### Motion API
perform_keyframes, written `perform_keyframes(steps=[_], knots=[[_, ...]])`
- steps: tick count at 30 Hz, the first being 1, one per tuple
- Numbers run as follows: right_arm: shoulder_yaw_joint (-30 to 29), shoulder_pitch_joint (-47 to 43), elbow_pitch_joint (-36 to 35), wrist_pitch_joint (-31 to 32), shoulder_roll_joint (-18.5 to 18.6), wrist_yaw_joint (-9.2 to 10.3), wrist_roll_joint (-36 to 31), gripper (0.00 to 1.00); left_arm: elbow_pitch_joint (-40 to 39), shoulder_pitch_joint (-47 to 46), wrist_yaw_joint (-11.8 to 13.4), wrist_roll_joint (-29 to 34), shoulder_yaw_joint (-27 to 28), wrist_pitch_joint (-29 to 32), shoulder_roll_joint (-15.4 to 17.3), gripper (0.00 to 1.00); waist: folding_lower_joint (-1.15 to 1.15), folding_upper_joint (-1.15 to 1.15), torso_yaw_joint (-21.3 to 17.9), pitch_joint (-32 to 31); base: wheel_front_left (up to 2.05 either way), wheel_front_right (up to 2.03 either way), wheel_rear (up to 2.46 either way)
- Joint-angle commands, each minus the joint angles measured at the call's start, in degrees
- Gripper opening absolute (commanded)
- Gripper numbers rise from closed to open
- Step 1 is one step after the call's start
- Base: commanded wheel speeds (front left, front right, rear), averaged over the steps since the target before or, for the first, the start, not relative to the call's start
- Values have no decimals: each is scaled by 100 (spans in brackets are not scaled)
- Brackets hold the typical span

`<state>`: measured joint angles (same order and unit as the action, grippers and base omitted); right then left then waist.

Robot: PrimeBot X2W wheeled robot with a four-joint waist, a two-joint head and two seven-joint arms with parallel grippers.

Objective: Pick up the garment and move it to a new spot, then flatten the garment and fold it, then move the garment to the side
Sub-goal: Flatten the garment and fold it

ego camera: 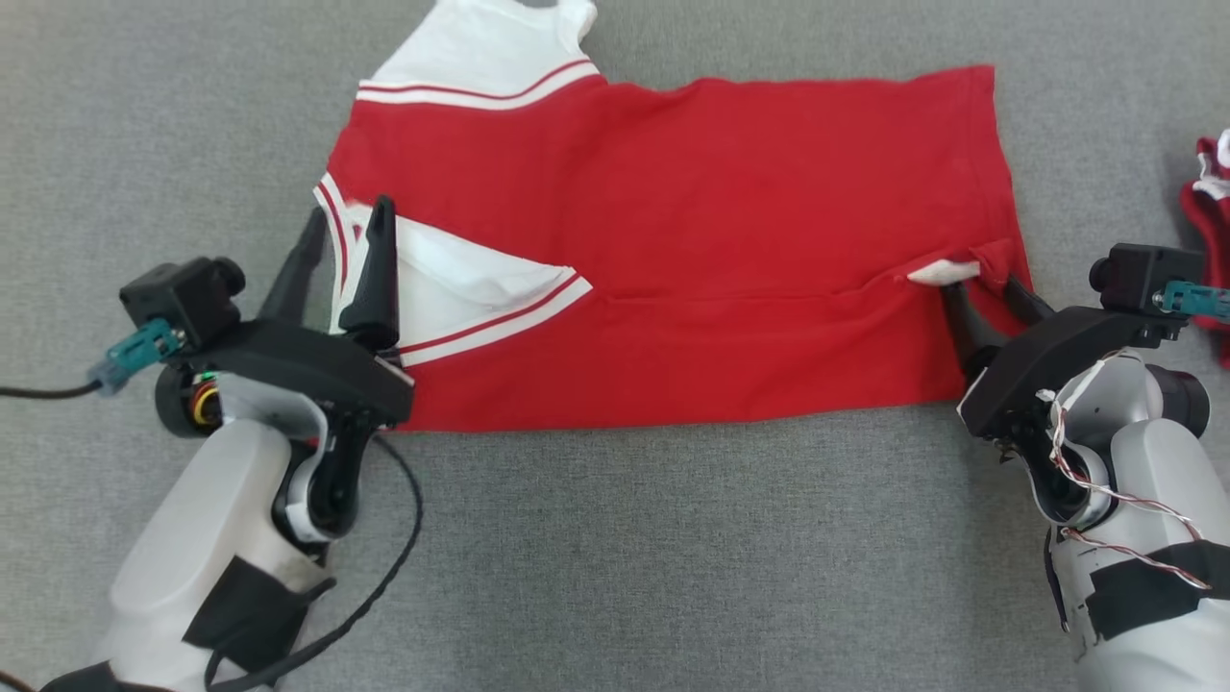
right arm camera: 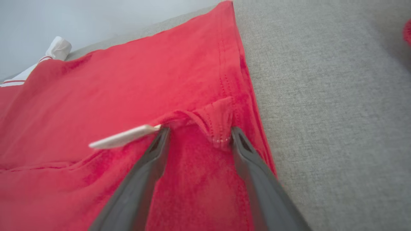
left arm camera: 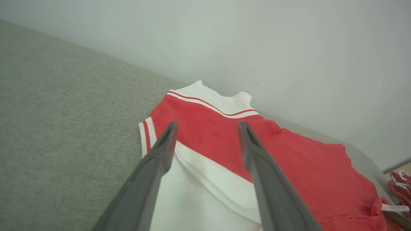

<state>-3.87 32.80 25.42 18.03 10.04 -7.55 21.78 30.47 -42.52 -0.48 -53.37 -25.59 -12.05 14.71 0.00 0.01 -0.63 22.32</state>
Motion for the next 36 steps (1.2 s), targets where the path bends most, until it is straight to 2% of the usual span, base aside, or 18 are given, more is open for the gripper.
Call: perform_keyframes(steps=[1,6,10,15,18,23,28,29,30,31,36], knots=[[27,-88,9,-29,59,14,65,100,24,78,37,104,-26,-66,101,100,0,-1,19,-91,0,0,0],[-32,-456,-272,162,260,14,216,100,-148,491,168,444,-116,-170,450,100,0,-1,37,-328,0,0,0],[-245,-917,-687,467,373,14,211,100,-472,1041,349,652,-300,7,780,100,0,-1,53,-480,0,0,0],[-580,-1360,-1258,752,269,14,103,100,-816,1480,532,730,-511,320,977,100,0,-1,61,-538,0,0,0],[-688,-1470,-1491,866,155,13,41,100,-826,1568,743,782,-587,530,994,100,0,-1,40,-525,0,0,0],[-724,-1476,-1719,1009,-10,14,-32,100,-749,1525,946,809,-677,827,994,100,0,-1,-17,-452,0,0,0],[-777,-1424,-1804,1035,-81,14,-125,100,-559,1403,986,717,-730,1057,882,100,0,-1,-32,-362,0,0,0],[-778,-1409,-1790,1027,-103,14,-148,100,-536,1377,980,718,-737,1084,861,76,0,-1,-37,-344,0,0,0],[-792,-1385,-1764,1026,-127,13,-188,100,-523,1347,963,732,-764,1096,851,18,0,-1,-47,-324,0,0,0],[-829,-1357,-1734,1015,-141,14,-246,100,-507,1351,942,712,-782,1118,831,0,0,-1,-54,-308,0,0,0],[-978,-1206,-1482,911,-237,14,-667,100,-469,1432,916,674,-805,1099,818,0,0,-1,-69,-225,0,0,0]])
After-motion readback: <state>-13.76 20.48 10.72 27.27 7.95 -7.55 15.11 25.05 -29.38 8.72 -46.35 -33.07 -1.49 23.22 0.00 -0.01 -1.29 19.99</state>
